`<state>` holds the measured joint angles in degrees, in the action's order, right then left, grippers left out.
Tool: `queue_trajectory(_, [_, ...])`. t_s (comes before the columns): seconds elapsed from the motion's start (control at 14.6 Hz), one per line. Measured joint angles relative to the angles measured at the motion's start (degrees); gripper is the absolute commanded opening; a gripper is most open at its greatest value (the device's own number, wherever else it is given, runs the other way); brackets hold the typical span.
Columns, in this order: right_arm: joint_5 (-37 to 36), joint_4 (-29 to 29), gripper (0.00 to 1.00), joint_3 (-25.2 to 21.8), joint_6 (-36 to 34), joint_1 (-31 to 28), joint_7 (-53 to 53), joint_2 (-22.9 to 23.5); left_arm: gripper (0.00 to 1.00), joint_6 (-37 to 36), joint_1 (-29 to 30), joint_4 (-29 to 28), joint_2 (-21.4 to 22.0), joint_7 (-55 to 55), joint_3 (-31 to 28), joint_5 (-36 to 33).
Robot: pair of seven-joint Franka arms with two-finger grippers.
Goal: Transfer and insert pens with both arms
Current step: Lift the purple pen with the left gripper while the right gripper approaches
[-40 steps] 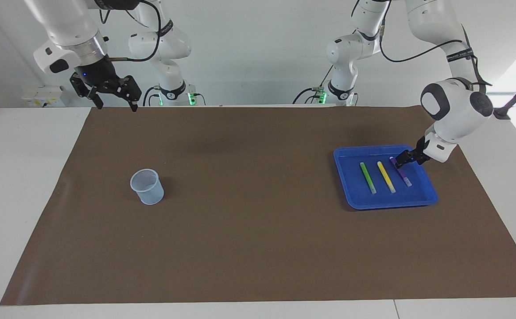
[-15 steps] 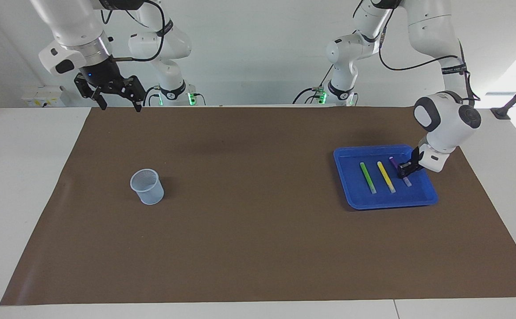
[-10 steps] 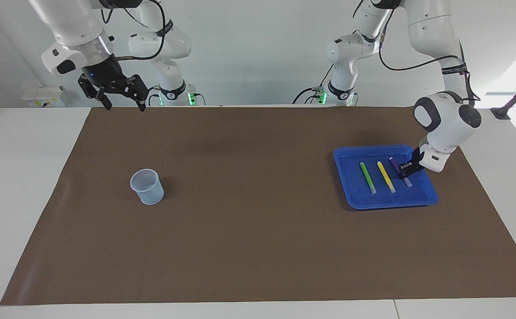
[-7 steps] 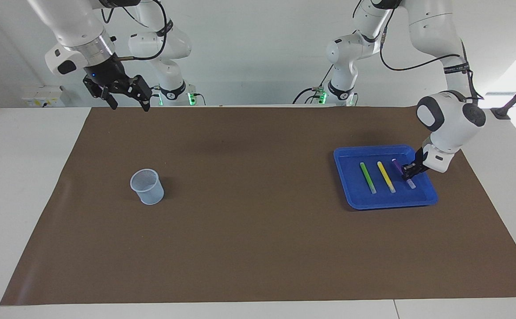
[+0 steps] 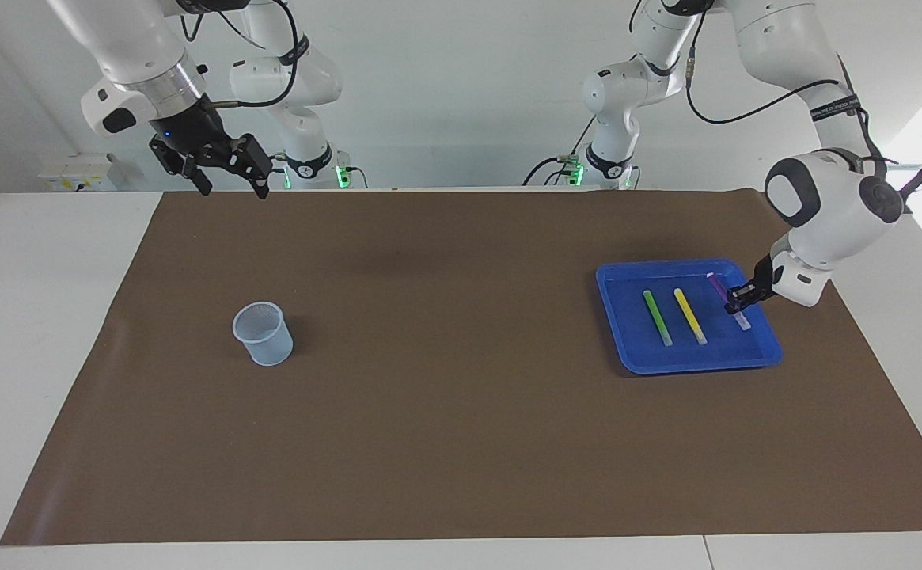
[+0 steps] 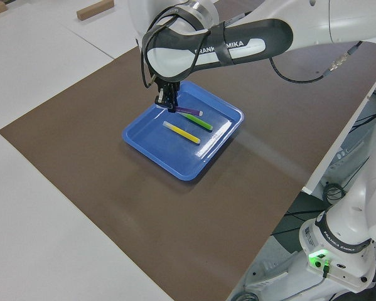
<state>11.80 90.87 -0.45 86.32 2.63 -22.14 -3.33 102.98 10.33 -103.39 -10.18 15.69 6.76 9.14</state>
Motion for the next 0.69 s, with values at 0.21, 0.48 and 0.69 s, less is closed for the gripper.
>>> queue_trajectory(0.21, [5.07, 1.26, 1.0, 0.2, 3.79, 0.19, -11.81, 0.15, 0.0, -7.67, -1.93, 6.12, 0.77, 14.68, 1.39, 9.27])
queue_trajectory(0.48, [10.38, 3.35, 1.0, 0.33, 9.89, 3.88, -30.49, 1.09, 0.0, -9.35, -2.09, 8.24, 4.76, 37.33, 5.62, 23.3])
queue_trajectory(0.69, [11.56, 3.59, 1.0, 0.46, 13.41, 7.74, -42.89, 2.32, 0.0, -9.37, -2.33, 8.24, 7.76, 52.27, 10.07, 29.52])
